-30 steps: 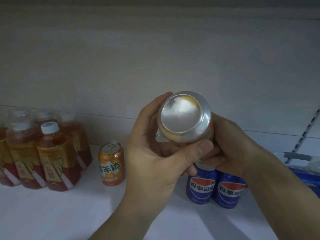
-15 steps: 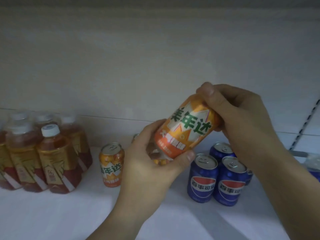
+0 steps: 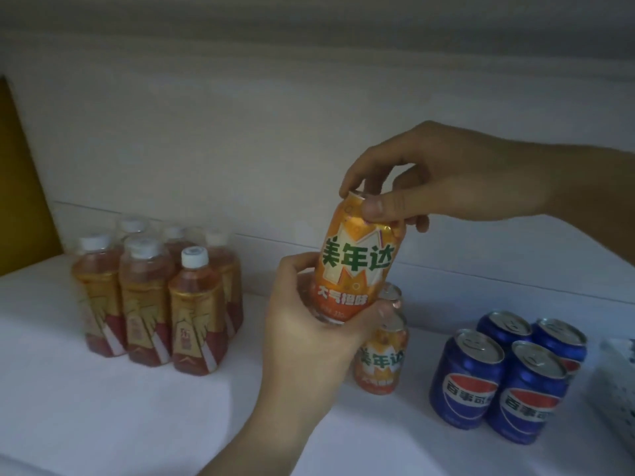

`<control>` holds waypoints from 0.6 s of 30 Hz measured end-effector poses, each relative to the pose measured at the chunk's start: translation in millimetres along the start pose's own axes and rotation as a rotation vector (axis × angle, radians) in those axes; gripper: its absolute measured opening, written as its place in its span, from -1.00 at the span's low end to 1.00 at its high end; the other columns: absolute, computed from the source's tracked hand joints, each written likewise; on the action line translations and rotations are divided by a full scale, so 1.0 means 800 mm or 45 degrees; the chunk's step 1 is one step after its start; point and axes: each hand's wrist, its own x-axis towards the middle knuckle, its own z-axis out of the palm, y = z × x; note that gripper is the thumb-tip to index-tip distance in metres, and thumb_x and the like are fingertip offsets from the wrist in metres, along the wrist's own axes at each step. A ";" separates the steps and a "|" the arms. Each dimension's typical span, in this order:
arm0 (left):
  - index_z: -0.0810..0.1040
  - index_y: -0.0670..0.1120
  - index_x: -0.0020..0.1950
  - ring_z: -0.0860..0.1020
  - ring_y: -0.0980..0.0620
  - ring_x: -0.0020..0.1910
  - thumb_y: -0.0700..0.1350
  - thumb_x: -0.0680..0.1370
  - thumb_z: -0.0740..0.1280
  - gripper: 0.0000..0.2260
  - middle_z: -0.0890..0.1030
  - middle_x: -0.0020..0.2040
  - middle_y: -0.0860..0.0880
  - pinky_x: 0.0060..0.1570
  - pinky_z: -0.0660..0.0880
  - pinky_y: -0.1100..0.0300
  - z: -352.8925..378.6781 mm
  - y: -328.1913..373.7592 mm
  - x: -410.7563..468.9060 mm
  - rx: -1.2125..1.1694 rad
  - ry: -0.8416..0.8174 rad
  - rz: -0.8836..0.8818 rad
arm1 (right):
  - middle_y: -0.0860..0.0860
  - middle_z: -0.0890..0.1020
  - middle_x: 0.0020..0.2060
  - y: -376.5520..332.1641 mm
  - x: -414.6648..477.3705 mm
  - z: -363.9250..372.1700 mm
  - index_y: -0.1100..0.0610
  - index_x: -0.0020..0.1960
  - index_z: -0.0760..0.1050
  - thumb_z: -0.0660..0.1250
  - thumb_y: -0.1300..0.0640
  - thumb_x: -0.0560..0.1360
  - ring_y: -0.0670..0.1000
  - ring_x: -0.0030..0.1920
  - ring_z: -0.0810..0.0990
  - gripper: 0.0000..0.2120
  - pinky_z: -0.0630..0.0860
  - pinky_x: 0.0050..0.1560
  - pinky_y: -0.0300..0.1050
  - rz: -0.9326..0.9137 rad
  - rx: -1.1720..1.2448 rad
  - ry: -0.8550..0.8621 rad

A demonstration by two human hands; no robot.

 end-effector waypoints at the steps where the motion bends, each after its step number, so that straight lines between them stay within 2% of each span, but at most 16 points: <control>1: 0.51 0.08 0.18 0.70 0.14 -0.05 -0.10 0.19 0.70 -0.36 0.70 0.02 0.10 -0.08 0.68 0.11 -0.007 -0.004 0.004 -0.004 0.027 0.009 | -0.08 0.66 0.01 -0.002 0.013 0.002 -0.07 0.19 0.62 0.37 -0.21 0.40 -0.01 -0.23 0.69 -0.59 0.62 -0.28 -0.17 -0.009 -0.004 -0.005; 4: 0.46 0.06 0.35 0.62 0.20 0.14 -0.04 0.22 0.68 -0.25 0.62 0.18 0.14 0.06 0.59 0.24 -0.027 -0.020 0.017 0.071 0.126 0.079 | -0.07 0.65 0.01 0.002 0.048 0.008 -0.04 0.21 0.61 0.40 -0.06 0.56 -0.06 -0.25 0.68 -0.74 0.61 -0.28 -0.18 -0.044 -0.035 0.048; 6: 0.38 0.06 0.46 0.49 0.23 0.28 0.02 0.25 0.65 -0.16 0.52 0.31 0.15 0.15 0.43 0.43 -0.036 -0.034 0.020 0.150 0.147 0.072 | -0.11 0.63 0.02 0.007 0.072 0.015 -0.05 0.22 0.59 0.40 -0.05 0.58 -0.14 -0.26 0.67 -0.76 0.59 -0.31 -0.22 -0.062 -0.131 0.098; 8: 0.31 0.02 0.53 0.39 0.22 0.36 -0.04 0.30 0.63 -0.13 0.44 0.40 0.12 0.10 0.30 0.65 -0.039 -0.053 0.020 0.164 0.132 -0.014 | -0.12 0.61 0.06 0.013 0.096 0.024 -0.06 0.25 0.57 0.38 -0.09 0.59 -0.23 -0.29 0.64 -0.73 0.55 -0.31 -0.27 -0.056 -0.268 0.116; 10: 0.26 -0.03 0.57 0.36 0.27 0.36 -0.11 0.32 0.62 -0.10 0.39 0.47 0.08 0.04 0.23 0.73 -0.041 -0.072 0.017 0.156 0.097 -0.090 | -0.07 0.60 0.12 0.023 0.121 0.036 -0.04 0.30 0.57 0.37 -0.12 0.59 -0.29 -0.28 0.59 -0.68 0.45 -0.26 -0.32 -0.051 -0.418 0.097; 13: 0.21 -0.06 0.57 0.41 0.57 0.10 -0.23 0.31 0.63 -0.06 0.41 0.33 0.19 0.06 0.29 0.69 -0.043 -0.093 0.017 0.115 0.039 -0.173 | 0.00 0.58 0.19 0.041 0.149 0.059 -0.01 0.34 0.55 0.38 -0.10 0.60 -0.15 -0.07 0.54 -0.65 0.39 -0.17 -0.30 -0.030 -0.505 0.020; 15: 0.19 0.01 0.57 0.49 0.49 0.10 -0.29 0.29 0.64 -0.03 0.42 0.25 0.25 0.19 0.51 0.38 -0.043 -0.107 0.017 0.044 0.003 -0.284 | 0.02 0.57 0.20 0.052 0.162 0.076 0.00 0.35 0.55 0.39 -0.08 0.60 -0.02 0.09 0.54 -0.65 0.46 -0.06 -0.22 -0.002 -0.490 -0.023; 16: 0.18 0.06 0.56 0.55 0.41 0.10 -0.32 0.28 0.64 0.00 0.45 0.25 0.25 0.12 0.58 0.29 -0.042 -0.113 0.017 0.004 -0.027 -0.339 | 0.01 0.57 0.20 0.057 0.166 0.084 0.01 0.35 0.55 0.39 -0.07 0.59 0.01 0.14 0.53 -0.64 0.49 0.02 -0.15 0.019 -0.482 -0.044; 18: 0.18 0.10 0.54 0.60 0.39 0.06 -0.38 0.26 0.62 0.01 0.54 0.22 0.24 -0.05 0.57 0.41 -0.040 -0.131 0.018 -0.027 -0.082 -0.378 | -0.02 0.54 0.16 0.066 0.172 0.101 0.01 0.35 0.54 0.39 -0.07 0.59 0.01 0.17 0.51 -0.63 0.48 0.12 -0.09 0.045 -0.478 -0.091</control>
